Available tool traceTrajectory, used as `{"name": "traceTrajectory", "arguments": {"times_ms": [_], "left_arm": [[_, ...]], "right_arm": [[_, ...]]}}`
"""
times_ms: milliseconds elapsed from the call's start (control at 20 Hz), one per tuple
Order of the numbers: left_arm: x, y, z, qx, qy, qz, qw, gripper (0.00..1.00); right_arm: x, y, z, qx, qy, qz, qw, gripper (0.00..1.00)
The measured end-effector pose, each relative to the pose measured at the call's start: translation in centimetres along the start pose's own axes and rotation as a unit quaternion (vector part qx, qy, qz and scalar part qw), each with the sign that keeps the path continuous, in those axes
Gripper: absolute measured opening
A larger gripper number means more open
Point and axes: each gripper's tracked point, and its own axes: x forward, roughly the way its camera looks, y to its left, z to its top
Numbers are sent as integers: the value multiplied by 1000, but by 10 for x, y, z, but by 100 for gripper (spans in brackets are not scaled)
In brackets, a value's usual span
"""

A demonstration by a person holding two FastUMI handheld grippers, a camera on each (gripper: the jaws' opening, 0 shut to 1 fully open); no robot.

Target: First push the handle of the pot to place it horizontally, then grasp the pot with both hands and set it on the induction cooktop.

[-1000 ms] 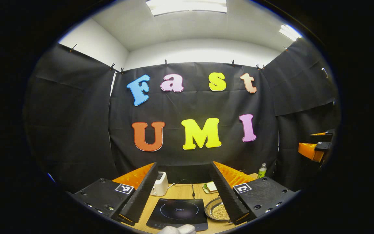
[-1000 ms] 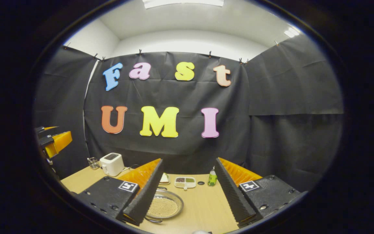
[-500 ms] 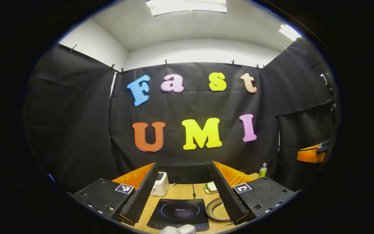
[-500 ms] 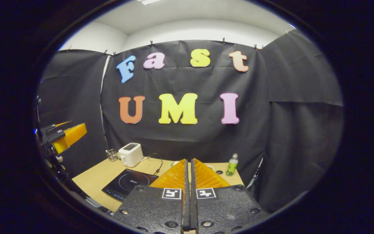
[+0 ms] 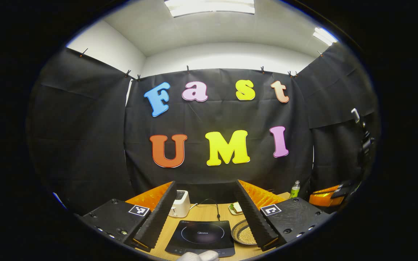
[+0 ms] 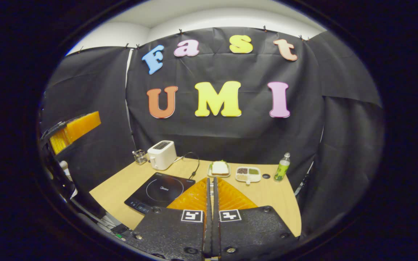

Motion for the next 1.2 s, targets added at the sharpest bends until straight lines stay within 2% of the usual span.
{"name": "traceTrajectory", "arguments": {"times_ms": [350, 500, 600, 650, 750, 800, 850, 950, 1200], "left_arm": [[-5, 13, -6, 14, 10, 16, 1000, 95], [-8, 18, -12, 17, 16, 23, 999, 95], [-9, 26, -11, 18, 18, 33, 999, 96], [-8, 29, -13, 17, 20, 37, 999, 96], [-9, 35, -14, 14, 21, 45, 999, 96], [-9, 36, -14, 15, 23, 49, 998, 96], [-8, 38, -16, 15, 24, 52, 998, 96], [-9, 41, -18, 16, 29, 55, 998, 96], [-8, 48, -20, 17, 32, 66, 997, 96]], "right_arm": [[39, 60, -72, -14, 69, 58, 996, 4], [55, 76, -112, -19, 110, 71, 991, 1], [66, 84, -140, -13, 138, 79, 987, 4], [69, 88, -153, -10, 150, 82, 985, 0], [77, 91, -177, -14, 168, 82, 982, 0], [82, 90, -189, -14, 181, 81, 980, 4], [85, 88, -203, -11, 194, 81, 978, 0], [89, 86, -225, 5, 218, 77, 973, 4], [103, 76, -260, 10, 254, 62, 965, 4]]}}
